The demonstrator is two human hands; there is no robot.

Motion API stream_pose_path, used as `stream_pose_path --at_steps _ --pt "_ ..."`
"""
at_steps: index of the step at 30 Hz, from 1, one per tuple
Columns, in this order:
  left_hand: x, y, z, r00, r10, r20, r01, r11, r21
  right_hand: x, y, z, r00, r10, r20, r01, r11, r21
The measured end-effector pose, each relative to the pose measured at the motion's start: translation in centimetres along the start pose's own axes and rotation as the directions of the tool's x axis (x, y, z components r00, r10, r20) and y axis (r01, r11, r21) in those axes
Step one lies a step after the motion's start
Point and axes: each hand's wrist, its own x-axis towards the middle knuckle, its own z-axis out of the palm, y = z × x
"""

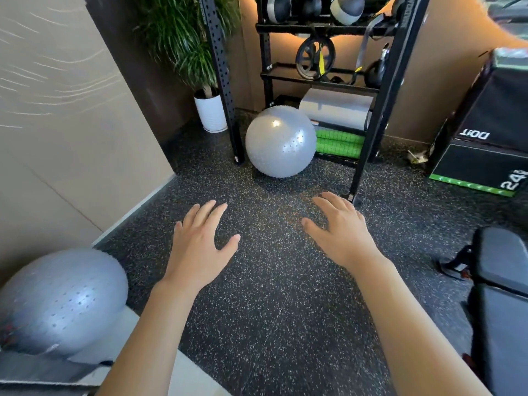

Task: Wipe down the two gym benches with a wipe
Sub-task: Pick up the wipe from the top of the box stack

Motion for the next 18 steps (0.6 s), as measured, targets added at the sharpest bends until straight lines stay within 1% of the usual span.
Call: stream_pose_path --at_steps 3,9,18 --pt "1.4 3.1 1.3 0.999 0.041 0.011 -0.041 0.999 -0.003 -0.3 3.3 -1.0 0.999 0.037 -0.017 -0.037 0.999 -0.009" --pt "4.7 9.0 3.2 0.985 0.17 0.039 -0.169 0.985 -0.014 -1.2 8.7 -3.5 0.987 0.152 -0.059 -0.154 0.988 -0.019" --pt "12.1 15.1 6.0 0.934 0.354 0.045 -0.351 0.934 -0.074 -0.3 13.9 -6.4 0.945 0.292 -0.149 -0.302 0.952 -0.056"
